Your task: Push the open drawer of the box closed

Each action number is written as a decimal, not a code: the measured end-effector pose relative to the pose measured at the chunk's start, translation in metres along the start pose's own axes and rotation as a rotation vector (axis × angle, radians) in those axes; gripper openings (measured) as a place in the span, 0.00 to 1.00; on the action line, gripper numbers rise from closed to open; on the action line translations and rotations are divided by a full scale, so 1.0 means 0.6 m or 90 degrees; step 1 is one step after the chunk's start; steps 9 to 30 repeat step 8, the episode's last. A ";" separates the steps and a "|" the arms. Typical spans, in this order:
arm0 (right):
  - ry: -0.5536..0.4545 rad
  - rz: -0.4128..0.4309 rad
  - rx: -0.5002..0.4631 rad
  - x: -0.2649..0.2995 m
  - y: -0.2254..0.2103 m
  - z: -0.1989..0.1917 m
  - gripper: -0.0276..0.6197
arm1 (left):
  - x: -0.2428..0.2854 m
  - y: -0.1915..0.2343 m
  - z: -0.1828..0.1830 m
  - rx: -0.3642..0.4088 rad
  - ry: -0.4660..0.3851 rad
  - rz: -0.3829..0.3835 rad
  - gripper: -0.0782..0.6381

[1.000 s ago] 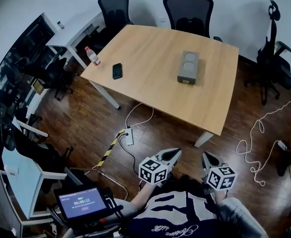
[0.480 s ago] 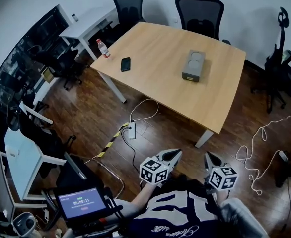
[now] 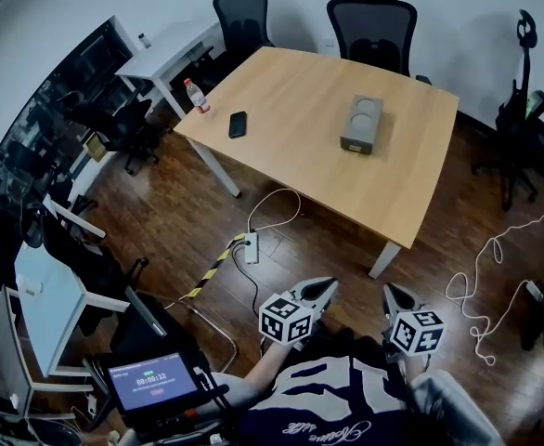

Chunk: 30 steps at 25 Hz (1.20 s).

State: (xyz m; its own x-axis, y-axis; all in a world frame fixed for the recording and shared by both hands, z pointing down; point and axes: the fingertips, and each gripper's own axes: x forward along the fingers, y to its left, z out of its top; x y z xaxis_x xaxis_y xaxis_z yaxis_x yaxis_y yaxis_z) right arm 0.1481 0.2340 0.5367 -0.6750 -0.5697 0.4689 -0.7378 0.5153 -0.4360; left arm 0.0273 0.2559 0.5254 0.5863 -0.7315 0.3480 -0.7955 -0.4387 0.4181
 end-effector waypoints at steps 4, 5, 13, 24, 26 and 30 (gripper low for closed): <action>-0.004 0.006 0.002 0.001 0.007 0.000 0.04 | -0.008 0.004 0.004 0.003 -0.003 0.006 0.11; -0.004 0.007 0.001 0.000 0.008 0.000 0.04 | -0.010 0.003 0.005 0.003 -0.003 0.007 0.11; -0.001 0.012 -0.001 -0.002 0.011 -0.001 0.04 | -0.012 0.000 0.005 0.002 -0.004 0.011 0.11; -0.001 0.012 -0.001 -0.002 0.011 -0.001 0.04 | -0.012 0.000 0.005 0.002 -0.004 0.011 0.11; -0.001 0.012 -0.001 -0.002 0.011 -0.001 0.04 | -0.012 0.000 0.005 0.002 -0.004 0.011 0.11; -0.001 0.012 -0.001 -0.002 0.011 -0.001 0.04 | -0.012 0.000 0.005 0.002 -0.004 0.011 0.11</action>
